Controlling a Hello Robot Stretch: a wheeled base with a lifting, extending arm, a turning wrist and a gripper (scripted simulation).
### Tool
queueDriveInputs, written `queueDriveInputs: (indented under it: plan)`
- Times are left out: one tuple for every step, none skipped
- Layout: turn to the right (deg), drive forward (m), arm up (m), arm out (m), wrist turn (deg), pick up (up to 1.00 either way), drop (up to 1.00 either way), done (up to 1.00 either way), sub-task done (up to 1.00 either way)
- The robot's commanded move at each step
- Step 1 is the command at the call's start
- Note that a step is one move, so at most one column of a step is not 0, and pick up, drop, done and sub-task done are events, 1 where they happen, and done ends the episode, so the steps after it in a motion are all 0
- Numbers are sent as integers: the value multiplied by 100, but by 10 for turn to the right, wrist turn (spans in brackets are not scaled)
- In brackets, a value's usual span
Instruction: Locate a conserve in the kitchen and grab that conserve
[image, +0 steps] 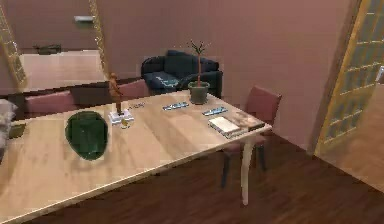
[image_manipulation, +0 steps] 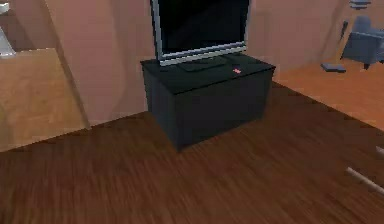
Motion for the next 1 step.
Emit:
queueDriveInputs:
  plan:
    - [-450, 0, 0, 0, 0, 0, 0, 0, 0]
